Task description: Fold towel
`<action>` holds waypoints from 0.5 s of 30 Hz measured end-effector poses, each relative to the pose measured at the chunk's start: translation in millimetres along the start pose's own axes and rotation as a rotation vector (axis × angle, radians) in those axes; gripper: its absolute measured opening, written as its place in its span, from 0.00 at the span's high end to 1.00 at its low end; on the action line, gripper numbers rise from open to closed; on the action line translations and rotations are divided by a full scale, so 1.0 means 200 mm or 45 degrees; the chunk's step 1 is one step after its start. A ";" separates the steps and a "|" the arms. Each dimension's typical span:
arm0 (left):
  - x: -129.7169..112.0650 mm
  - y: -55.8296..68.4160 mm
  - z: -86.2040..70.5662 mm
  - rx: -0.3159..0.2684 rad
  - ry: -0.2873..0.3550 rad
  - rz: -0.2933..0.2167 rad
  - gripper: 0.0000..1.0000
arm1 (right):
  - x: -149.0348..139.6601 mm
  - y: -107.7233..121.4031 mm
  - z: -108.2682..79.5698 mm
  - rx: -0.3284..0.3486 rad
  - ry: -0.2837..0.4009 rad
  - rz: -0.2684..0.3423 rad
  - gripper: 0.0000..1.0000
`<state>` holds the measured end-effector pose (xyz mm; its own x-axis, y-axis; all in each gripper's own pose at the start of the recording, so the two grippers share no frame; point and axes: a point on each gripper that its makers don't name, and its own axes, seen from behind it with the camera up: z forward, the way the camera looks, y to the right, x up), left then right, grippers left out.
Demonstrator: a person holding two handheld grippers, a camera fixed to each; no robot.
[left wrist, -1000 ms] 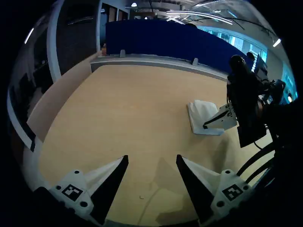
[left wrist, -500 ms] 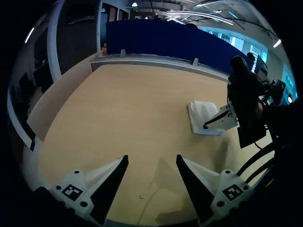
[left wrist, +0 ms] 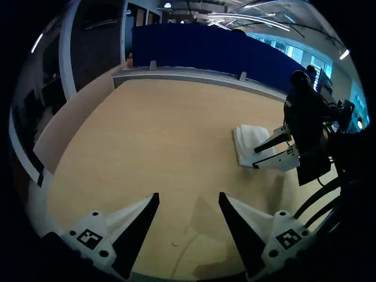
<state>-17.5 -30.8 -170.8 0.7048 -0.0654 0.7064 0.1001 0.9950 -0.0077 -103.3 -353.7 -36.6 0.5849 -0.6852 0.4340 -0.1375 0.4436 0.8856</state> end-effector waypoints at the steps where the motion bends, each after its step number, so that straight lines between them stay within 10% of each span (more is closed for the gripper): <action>1: 0.00 0.00 0.00 -0.001 0.000 0.000 0.06 | 0.00 0.00 0.00 -0.004 0.005 0.000 0.12; 15: 0.03 0.03 0.00 -0.018 0.001 0.015 0.06 | 0.03 0.07 -0.08 -0.073 0.063 0.019 0.00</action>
<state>-12.7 -25.8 -165.6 0.7066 -0.0539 0.7056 0.1019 0.9945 -0.0260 -89.1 -342.4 -24.7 0.6219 -0.6499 0.4369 -0.1010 0.4867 0.8677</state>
